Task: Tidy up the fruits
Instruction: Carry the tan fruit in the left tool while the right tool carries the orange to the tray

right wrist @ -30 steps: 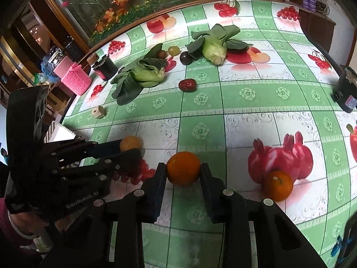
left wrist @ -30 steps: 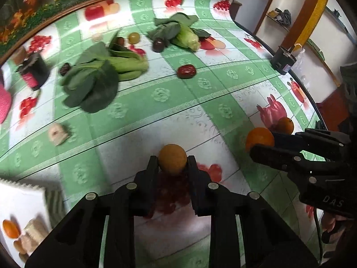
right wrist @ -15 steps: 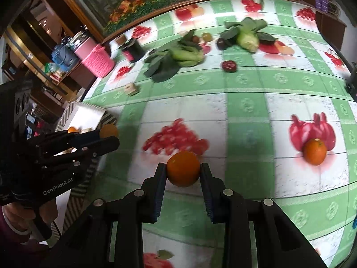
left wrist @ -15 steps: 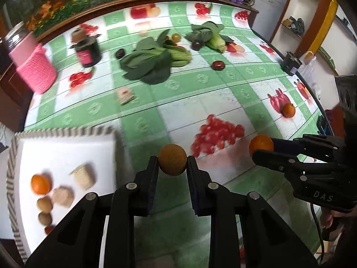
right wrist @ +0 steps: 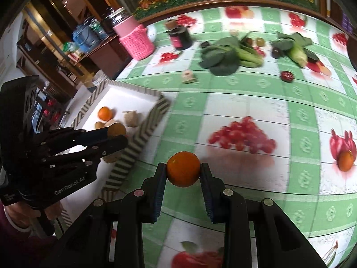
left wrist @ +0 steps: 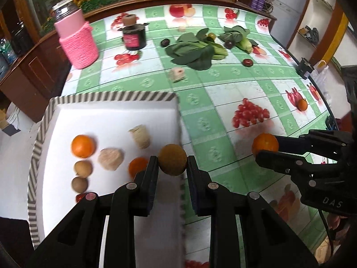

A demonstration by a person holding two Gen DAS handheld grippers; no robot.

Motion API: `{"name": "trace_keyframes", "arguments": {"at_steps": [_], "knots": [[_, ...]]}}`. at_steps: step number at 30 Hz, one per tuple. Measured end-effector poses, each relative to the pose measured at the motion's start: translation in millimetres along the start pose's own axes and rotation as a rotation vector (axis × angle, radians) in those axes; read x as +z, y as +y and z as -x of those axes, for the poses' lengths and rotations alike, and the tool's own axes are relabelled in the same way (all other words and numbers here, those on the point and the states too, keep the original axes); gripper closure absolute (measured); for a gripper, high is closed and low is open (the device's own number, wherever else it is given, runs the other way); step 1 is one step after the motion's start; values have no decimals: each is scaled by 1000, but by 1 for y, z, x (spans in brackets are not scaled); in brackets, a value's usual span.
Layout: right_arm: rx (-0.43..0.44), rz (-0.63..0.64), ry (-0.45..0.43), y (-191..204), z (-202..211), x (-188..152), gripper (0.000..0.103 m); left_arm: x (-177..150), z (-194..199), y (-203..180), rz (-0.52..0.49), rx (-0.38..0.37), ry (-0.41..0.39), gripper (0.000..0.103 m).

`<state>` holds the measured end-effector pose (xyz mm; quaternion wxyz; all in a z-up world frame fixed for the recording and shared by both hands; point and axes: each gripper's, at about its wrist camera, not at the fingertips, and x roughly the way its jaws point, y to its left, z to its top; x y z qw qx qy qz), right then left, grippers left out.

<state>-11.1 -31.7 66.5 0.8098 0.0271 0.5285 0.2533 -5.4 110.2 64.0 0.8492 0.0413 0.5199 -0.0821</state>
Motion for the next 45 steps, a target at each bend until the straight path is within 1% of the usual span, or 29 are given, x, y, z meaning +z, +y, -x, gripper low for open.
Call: {"name": "trace_keyframes", "arguments": {"at_steps": [8,17,30,41,45], "knots": [[28,60,13,36,-9,5,72,-13,8,25,25,33,-2,80],[46,110,31,66,-19,10,71,-24,11,47,43,48,5,80],[69,158,61,97,-35,13,71,-39,14,75,67,63,20,80],[100,185,87,118,-54,17,71,-60,14,106,121,80,58,80],[116,221,97,132,-64,24,71,-66,14,112,133,83,72,80]]}}
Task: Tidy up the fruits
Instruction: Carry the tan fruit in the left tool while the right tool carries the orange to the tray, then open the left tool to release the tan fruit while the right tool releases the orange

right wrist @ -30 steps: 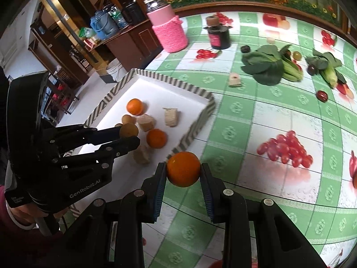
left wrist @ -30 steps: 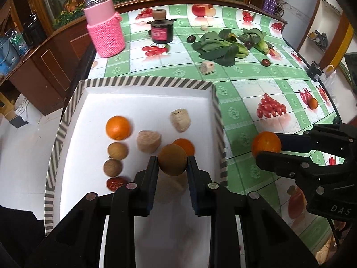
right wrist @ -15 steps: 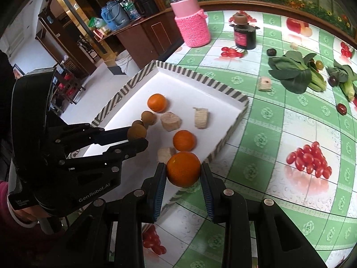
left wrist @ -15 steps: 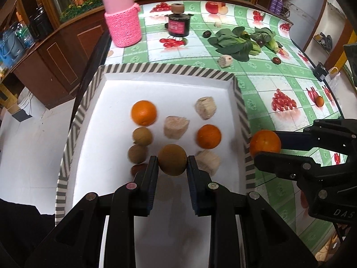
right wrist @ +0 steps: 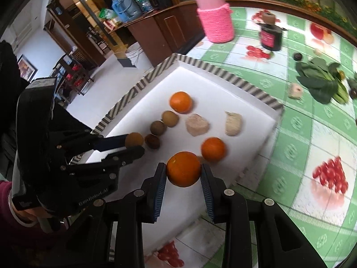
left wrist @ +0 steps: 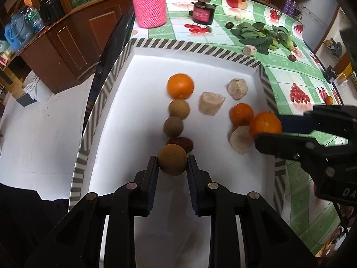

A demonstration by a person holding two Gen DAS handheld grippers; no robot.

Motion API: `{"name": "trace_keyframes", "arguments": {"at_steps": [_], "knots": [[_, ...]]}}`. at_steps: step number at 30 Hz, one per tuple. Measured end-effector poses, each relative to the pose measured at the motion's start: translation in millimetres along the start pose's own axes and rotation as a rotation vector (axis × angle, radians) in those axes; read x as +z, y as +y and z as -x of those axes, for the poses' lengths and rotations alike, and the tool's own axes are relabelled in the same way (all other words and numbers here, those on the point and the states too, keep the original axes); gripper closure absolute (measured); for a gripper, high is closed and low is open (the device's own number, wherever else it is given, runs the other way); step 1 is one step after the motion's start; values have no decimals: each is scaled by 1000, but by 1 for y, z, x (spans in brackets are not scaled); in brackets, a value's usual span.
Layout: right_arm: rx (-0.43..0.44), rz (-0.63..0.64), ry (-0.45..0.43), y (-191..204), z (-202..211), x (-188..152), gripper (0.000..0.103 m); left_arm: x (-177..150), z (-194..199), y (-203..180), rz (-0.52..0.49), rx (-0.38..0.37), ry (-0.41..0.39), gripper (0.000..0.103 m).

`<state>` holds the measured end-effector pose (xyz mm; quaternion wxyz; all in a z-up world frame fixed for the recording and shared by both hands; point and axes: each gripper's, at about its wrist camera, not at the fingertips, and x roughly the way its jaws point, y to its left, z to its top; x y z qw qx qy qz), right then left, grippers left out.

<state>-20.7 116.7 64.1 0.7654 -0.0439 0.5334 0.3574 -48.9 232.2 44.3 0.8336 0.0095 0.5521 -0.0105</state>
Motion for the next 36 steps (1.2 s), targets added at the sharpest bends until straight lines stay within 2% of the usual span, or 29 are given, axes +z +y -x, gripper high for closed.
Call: {"name": "trace_keyframes", "arguments": {"at_steps": [8,15,23,30,33,36], "knots": [[23,22,37,9,-31,18,70,-3,-7,9,17,7,16,80],[3,32,87,7,-55,24,70,-1,-17,9,25,9,27,80],[19,40,97,7,-65,26,70,0,-18,9,25,14,21,80],[30,2,80,1,-53,23,66,-1,-18,9,29,27,21,80],[32,-2,64,0,-45,23,65,0,-17,10,31,38,18,73],[29,-11,46,-3,-35,21,63,1,-13,9,33,43,6,55]]}}
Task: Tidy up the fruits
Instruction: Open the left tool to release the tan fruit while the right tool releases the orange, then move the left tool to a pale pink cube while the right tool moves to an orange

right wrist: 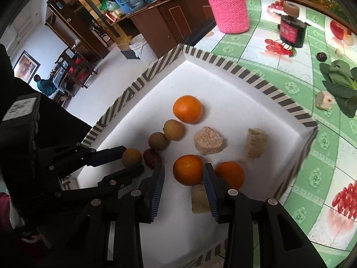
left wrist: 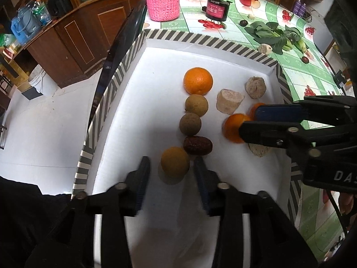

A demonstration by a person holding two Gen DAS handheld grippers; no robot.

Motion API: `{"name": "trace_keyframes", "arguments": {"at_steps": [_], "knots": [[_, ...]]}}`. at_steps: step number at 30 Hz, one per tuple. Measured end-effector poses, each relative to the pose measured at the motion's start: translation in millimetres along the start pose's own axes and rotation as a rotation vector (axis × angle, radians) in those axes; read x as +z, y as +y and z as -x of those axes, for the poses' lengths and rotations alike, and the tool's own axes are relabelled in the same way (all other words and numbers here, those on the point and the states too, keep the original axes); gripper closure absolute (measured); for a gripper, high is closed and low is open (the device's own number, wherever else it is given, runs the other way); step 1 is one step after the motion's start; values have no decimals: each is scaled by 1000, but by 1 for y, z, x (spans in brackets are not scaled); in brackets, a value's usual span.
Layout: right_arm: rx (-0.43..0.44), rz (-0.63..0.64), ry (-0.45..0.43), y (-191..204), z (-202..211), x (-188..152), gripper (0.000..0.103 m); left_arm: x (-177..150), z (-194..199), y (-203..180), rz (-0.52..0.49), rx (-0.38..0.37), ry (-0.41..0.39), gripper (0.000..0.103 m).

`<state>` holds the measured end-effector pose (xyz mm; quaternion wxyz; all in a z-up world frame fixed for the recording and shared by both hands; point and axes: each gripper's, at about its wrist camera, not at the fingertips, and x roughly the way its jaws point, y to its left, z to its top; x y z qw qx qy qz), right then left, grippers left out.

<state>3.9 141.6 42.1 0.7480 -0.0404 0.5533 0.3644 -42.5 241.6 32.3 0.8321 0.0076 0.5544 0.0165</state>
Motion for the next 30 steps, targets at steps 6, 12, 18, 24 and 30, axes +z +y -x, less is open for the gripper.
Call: {"name": "trace_keyframes", "arguments": {"at_steps": [6,12,18,24,30], "knots": [[-14,-16,-32,-4,19,-5,62,4,7,-3,-3,4,-23,38],[-39,-49,-62,-15,38,-13,57,9,10,-12,-6,-18,-29,38],[-65,-95,-82,-37,53,-23,57,16,14,-26,-20,-44,-40,38],[-100,-169,-95,-69,66,-38,54,28,16,-44,-37,-65,-54,35],[-131,-234,-116,-99,81,-52,53,47,19,-67,-53,-103,-70,36]]}}
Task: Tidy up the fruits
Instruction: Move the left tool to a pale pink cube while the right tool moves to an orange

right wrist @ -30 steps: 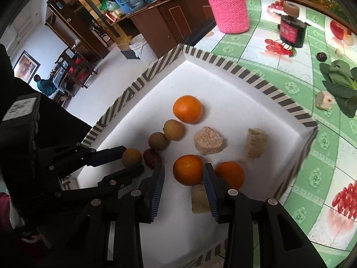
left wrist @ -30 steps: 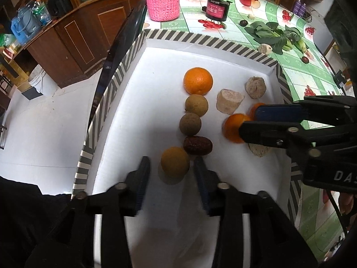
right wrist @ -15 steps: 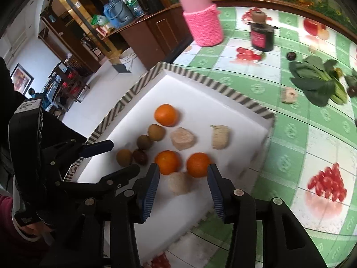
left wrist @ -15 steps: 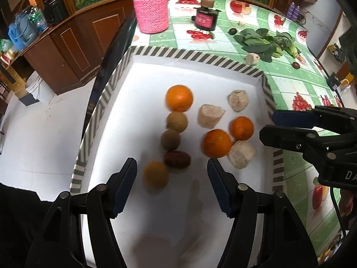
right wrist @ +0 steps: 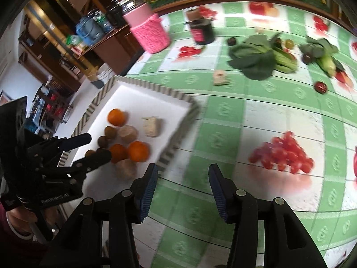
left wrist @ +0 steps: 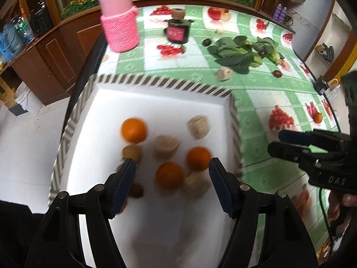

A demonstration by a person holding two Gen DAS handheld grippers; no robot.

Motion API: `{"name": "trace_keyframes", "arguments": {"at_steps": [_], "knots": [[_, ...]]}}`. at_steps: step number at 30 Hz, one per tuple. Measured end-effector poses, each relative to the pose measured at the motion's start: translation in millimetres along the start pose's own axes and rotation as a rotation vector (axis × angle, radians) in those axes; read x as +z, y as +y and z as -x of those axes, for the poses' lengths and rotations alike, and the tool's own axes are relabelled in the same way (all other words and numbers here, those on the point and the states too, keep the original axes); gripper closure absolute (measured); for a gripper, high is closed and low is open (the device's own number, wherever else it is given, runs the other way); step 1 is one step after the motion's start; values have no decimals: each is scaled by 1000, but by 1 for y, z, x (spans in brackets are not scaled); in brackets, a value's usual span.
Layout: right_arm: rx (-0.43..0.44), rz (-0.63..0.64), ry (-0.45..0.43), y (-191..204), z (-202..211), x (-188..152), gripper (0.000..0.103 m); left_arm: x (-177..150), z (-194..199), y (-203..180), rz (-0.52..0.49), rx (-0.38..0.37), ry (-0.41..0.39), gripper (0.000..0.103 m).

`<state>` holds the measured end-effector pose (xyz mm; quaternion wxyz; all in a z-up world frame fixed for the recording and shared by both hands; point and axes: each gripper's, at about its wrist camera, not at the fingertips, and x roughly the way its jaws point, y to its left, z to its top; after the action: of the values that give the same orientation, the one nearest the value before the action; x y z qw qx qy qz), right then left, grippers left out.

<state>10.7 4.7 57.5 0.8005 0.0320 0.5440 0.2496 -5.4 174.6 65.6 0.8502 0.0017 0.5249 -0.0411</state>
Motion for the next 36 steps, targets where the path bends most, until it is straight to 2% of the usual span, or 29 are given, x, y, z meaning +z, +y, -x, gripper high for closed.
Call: {"name": "trace_keyframes", "arguments": {"at_steps": [3,8,15,19,26,36], "knots": [[-16,-27,-11,-17,6,-3,50,15,-1,-13,-13,-36,-11,36],[-49,-80,-41,-49,22,-9,49,52,-11,-36,-25,-95,-17,35],[-118,-192,-90,-109,52,-25,46,103,-42,-64,-38,-121,-4,35],[-159,-254,-113,-141,67,-38,46,120,-65,-74,-44,-104,19,35],[-229,-355,-158,-199,90,-59,44,133,-99,-85,-53,-85,71,35],[-276,-422,-199,-237,98,-68,41,141,-120,-92,-69,-44,95,35]]}}
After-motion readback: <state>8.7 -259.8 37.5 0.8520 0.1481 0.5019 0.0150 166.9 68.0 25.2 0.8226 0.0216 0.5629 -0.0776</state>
